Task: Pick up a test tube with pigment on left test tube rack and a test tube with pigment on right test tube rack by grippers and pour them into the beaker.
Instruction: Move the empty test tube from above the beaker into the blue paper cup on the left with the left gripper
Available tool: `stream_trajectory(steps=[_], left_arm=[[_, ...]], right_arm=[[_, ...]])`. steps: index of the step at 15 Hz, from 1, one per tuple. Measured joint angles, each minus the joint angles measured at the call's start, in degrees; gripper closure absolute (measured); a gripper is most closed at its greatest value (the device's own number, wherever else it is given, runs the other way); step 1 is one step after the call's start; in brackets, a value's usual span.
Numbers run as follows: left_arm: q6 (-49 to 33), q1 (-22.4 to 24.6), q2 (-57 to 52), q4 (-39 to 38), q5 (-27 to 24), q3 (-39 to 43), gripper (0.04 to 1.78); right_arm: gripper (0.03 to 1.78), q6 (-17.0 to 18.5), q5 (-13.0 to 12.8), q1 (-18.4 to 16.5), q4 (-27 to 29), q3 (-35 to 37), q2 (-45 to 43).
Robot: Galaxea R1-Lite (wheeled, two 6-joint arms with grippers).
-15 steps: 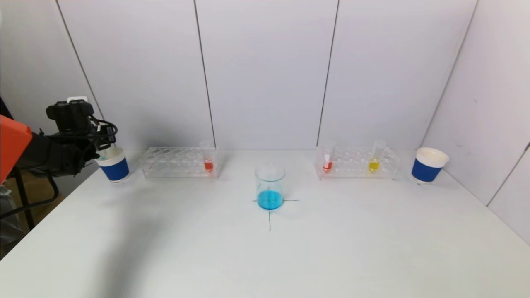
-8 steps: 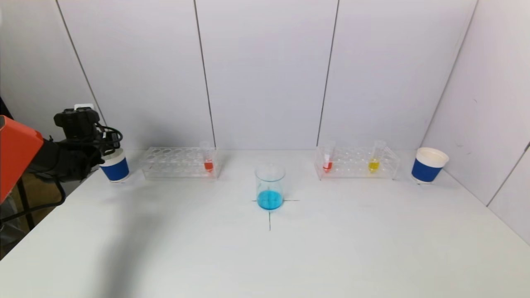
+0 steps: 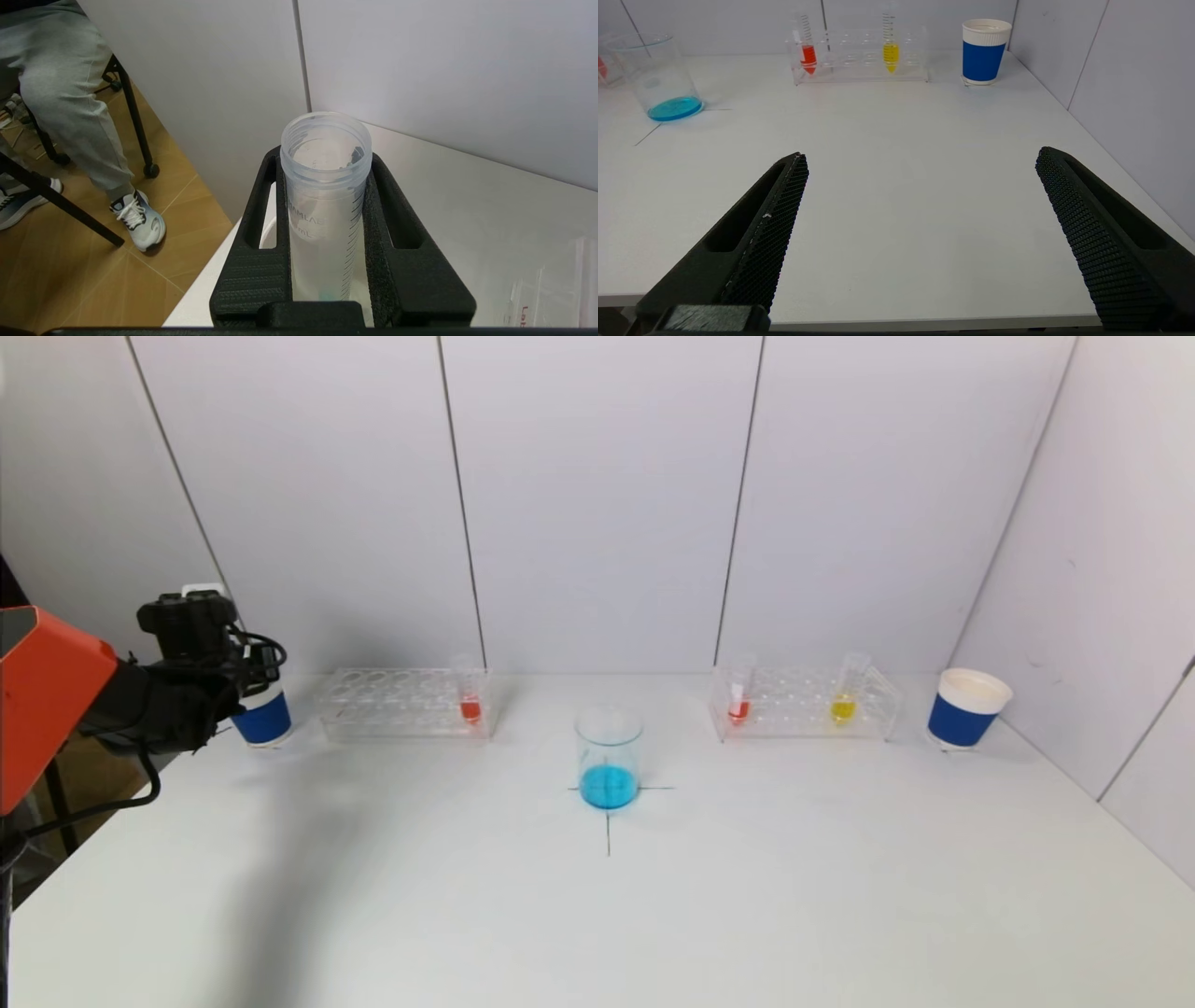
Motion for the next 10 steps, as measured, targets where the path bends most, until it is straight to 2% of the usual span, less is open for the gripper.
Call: stream_trajectory(steps=[10], left_arm=[[0.0, 0.0, 0.1, 0.0, 0.0, 0.3, 1.35]], right_arm=[[0.04, 0.0, 0.0, 0.0, 0.0, 0.0, 0.0]])
